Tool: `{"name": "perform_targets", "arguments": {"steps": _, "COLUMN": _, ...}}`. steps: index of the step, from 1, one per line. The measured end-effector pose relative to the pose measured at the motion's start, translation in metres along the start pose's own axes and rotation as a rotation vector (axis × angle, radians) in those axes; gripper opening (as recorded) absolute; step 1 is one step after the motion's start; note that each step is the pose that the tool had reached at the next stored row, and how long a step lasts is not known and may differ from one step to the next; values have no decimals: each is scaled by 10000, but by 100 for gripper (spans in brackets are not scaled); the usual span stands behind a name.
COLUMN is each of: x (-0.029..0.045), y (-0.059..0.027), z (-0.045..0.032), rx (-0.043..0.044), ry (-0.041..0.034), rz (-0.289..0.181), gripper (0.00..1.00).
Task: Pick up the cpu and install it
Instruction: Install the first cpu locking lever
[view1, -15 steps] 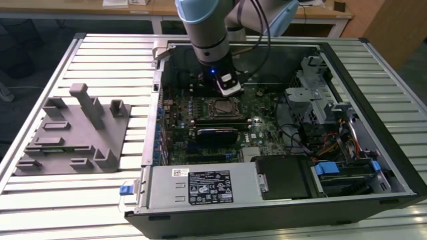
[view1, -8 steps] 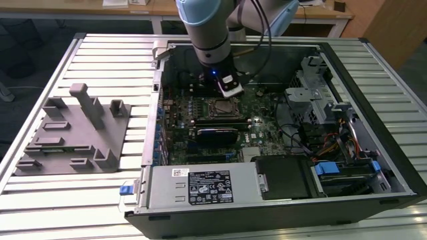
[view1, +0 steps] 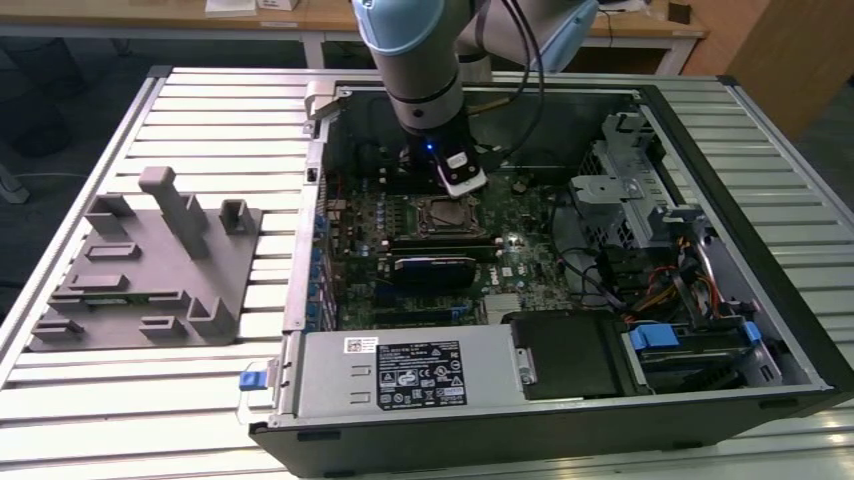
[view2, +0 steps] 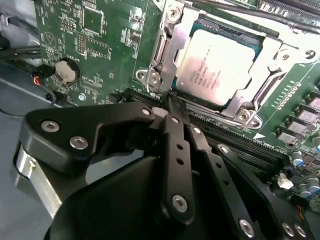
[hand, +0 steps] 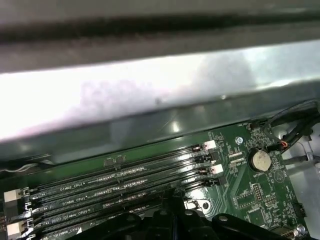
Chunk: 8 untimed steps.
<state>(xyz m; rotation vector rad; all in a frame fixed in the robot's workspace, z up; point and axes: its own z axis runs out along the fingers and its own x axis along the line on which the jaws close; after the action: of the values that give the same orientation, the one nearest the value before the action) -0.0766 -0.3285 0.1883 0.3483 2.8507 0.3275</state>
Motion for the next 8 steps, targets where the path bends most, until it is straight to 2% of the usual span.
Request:
{"name": "perform_targets", "arguments": {"steps": 3, "x": -5, "y": 5, "z": -18, "rx": -10, "ry": 1, "rz": 1, "gripper": 11}}
{"name": "perform_targets", "arguments": {"steps": 8, "x": -23, "y": 25, "z": -96, "rx": -20, "ry": 5, "rz": 4, "gripper": 11}}
